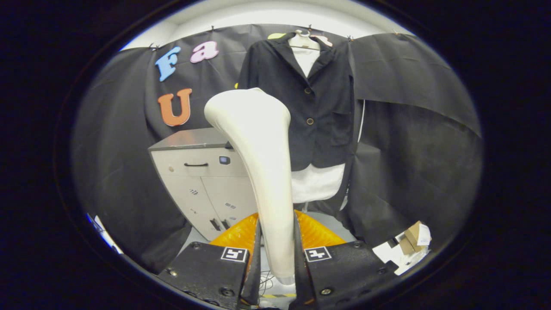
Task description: Iron the clothes twice with a garment steamer, once on the left side and once on the right side.
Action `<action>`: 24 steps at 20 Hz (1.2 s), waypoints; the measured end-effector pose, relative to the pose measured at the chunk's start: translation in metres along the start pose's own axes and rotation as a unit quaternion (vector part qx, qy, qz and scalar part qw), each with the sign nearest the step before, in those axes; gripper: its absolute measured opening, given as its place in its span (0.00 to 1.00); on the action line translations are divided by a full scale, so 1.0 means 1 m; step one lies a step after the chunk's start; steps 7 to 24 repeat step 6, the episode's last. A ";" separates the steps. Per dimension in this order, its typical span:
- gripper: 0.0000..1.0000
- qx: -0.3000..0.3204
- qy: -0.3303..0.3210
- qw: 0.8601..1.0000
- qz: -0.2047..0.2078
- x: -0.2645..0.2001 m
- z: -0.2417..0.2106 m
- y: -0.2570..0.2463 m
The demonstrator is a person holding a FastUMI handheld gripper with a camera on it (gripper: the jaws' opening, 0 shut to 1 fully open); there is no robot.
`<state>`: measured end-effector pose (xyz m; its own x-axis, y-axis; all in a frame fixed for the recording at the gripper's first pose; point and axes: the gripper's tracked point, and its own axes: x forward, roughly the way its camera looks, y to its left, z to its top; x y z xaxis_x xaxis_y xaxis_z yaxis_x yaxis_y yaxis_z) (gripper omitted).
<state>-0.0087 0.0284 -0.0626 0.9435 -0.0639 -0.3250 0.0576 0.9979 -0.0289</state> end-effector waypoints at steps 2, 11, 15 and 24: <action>0.35 -0.002 0.006 1.000 0.013 -0.009 -0.011 0.011; 0.35 -0.012 0.008 1.000 0.027 -0.022 -0.016 0.021; 0.35 -0.012 0.008 1.000 0.027 -0.022 -0.016 0.021; 0.35 -0.012 0.008 1.000 0.027 -0.022 -0.016 0.021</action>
